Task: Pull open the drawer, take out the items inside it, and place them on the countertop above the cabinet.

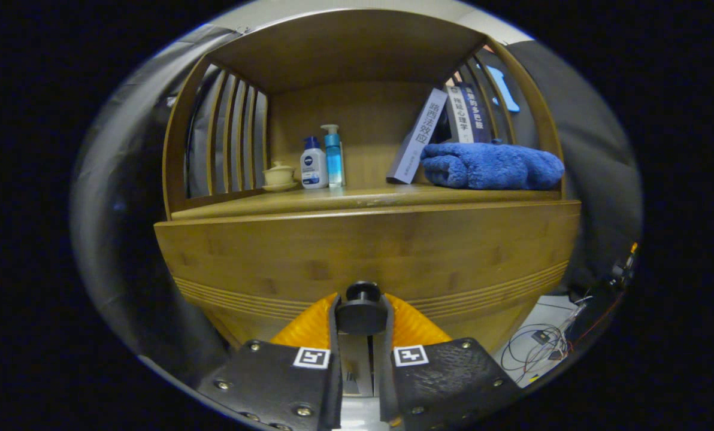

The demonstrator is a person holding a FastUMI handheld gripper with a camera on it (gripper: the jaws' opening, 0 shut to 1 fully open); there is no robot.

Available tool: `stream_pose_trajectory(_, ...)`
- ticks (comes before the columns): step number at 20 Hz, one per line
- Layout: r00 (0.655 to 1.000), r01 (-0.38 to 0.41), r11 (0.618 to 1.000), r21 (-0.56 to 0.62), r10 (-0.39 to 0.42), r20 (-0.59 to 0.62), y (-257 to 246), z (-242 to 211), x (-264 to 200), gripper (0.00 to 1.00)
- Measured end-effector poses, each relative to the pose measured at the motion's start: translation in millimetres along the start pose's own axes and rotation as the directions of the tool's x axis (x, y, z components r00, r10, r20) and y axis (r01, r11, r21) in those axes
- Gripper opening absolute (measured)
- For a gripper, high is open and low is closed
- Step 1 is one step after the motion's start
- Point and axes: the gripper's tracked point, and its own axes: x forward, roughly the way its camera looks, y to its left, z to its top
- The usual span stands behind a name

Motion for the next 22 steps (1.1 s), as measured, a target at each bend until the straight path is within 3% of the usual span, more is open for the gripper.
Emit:
stream_pose_trajectory(16,1.000,-0.031,0.999,0.005,0.031,0.002,-2.7,-35.5,-139.5,0.24)
stream_pose_trajectory(22,0.999,-0.034,0.999,0.041,0.035,-0.021,-3.4,-43.0,-153.5,0.24)
